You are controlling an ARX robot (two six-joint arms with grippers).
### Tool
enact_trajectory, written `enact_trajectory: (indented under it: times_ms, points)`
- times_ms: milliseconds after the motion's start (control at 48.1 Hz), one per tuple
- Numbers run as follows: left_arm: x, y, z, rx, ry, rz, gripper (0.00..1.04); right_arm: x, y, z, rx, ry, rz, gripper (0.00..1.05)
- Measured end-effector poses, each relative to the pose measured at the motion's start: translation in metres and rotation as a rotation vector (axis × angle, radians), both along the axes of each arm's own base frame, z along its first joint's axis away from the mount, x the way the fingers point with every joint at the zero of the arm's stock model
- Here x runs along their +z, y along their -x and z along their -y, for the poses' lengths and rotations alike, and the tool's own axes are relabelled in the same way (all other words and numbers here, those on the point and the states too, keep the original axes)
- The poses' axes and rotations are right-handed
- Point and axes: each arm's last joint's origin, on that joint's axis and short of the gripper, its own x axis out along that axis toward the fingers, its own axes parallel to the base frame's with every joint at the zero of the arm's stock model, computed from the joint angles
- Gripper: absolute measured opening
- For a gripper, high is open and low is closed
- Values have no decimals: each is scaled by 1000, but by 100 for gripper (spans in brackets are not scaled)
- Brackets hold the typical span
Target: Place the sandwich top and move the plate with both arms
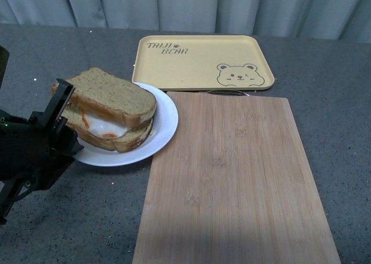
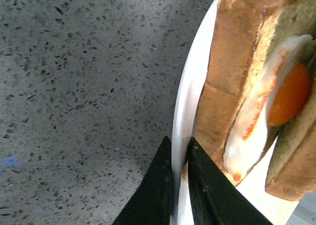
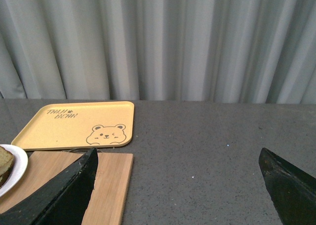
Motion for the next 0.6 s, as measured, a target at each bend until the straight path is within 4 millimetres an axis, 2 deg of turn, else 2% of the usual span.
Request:
enact_trajectory:
  times_ms: [250,603]
  points:
    - [3,6,-9,18,103,92,4,0,0,0,0,0,0,95]
    - [17,32,-14,-1,214,313,4,0,0,0,0,0,0,95]
